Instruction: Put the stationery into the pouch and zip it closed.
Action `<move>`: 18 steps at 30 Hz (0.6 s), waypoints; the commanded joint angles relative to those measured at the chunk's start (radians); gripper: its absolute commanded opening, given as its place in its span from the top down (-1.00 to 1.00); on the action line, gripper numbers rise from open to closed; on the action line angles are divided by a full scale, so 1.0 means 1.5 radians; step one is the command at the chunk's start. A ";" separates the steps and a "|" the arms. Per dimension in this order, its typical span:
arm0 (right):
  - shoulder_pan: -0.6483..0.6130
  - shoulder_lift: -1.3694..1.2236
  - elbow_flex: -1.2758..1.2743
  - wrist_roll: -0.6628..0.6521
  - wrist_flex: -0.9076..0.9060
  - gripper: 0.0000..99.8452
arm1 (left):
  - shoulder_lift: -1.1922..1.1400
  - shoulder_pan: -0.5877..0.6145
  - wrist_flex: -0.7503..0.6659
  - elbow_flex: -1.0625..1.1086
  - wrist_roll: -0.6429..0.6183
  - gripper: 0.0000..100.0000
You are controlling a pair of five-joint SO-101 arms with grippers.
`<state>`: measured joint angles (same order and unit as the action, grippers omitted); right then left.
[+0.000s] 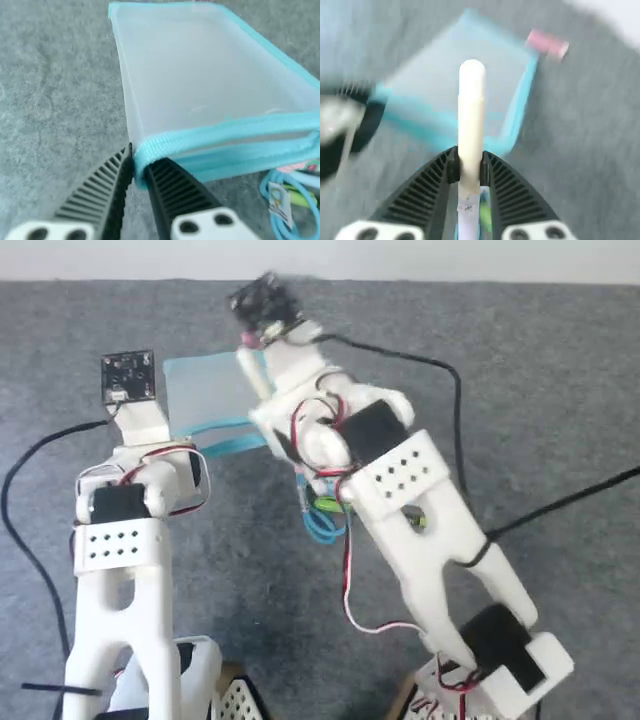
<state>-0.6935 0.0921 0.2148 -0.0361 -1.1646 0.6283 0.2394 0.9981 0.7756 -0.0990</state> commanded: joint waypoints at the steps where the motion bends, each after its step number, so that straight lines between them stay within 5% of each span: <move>1: 0.013 0.102 -0.055 0.020 0.146 0.99 | 0.006 -0.001 0.113 -0.095 0.009 0.98; 11: 0.017 0.384 -0.461 -0.002 0.472 0.99 | 0.006 -0.054 0.337 -0.378 -0.013 0.98; 18: 0.017 0.516 -0.505 -0.006 0.504 0.99 | 0.001 -0.064 0.352 -0.413 -0.021 0.98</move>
<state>-0.6797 0.7702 -0.5539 -0.0222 -0.4465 0.6283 0.1550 1.5244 0.2125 -0.1143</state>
